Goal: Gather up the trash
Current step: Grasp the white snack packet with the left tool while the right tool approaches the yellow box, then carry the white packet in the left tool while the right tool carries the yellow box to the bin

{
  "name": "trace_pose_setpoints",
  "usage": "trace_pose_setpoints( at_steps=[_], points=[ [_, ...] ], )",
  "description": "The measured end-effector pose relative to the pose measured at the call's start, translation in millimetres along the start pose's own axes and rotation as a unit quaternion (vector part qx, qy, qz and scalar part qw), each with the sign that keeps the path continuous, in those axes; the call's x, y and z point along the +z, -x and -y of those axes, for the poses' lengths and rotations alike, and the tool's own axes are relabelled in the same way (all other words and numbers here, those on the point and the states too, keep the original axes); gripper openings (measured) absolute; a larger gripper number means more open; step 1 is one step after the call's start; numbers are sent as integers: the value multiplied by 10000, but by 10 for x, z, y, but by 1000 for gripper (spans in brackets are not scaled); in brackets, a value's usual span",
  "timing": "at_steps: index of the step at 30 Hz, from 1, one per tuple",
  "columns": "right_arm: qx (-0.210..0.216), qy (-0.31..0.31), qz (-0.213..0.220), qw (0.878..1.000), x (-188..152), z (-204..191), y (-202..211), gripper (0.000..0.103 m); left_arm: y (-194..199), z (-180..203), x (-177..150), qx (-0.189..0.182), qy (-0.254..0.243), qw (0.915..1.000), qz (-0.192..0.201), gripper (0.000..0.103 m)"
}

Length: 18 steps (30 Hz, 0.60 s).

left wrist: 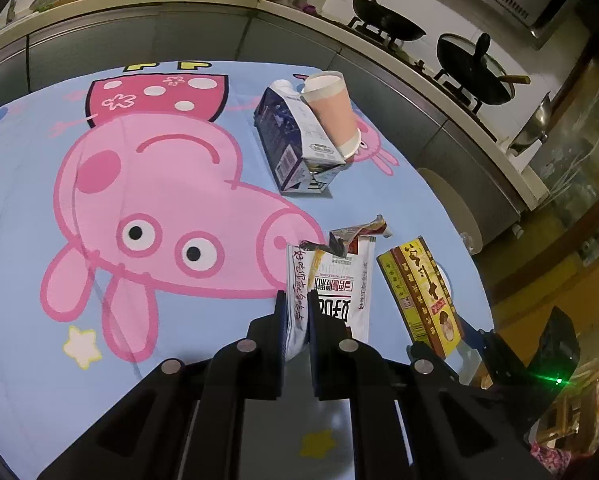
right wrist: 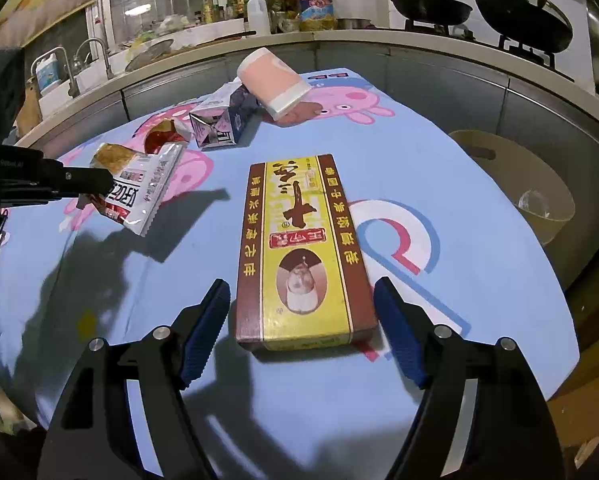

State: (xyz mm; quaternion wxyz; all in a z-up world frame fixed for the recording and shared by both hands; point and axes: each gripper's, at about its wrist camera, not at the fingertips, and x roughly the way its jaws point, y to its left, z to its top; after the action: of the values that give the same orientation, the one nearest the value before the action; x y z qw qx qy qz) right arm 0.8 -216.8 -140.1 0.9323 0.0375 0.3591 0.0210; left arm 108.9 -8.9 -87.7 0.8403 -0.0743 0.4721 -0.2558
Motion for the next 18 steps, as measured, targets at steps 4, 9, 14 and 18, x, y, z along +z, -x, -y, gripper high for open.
trace_pose_setpoints(
  at_steps=[4,9,14,18],
  points=[
    [-60,130,7,9999,32,-16,-29,59,-36,49,13,12,-47,10000,-37,10],
    [111,117,-17,9999,65,31,-25,58,-62,96,39,39,-90,9999,-57,10],
    [133,-122,203,9996,89,128,82,58,-84,180,100,52,-182,9998,-73,10],
    [85,-178,298,9994,116,201,107,58,-91,325,209,23,-374,9993,-25,10]
  ],
)
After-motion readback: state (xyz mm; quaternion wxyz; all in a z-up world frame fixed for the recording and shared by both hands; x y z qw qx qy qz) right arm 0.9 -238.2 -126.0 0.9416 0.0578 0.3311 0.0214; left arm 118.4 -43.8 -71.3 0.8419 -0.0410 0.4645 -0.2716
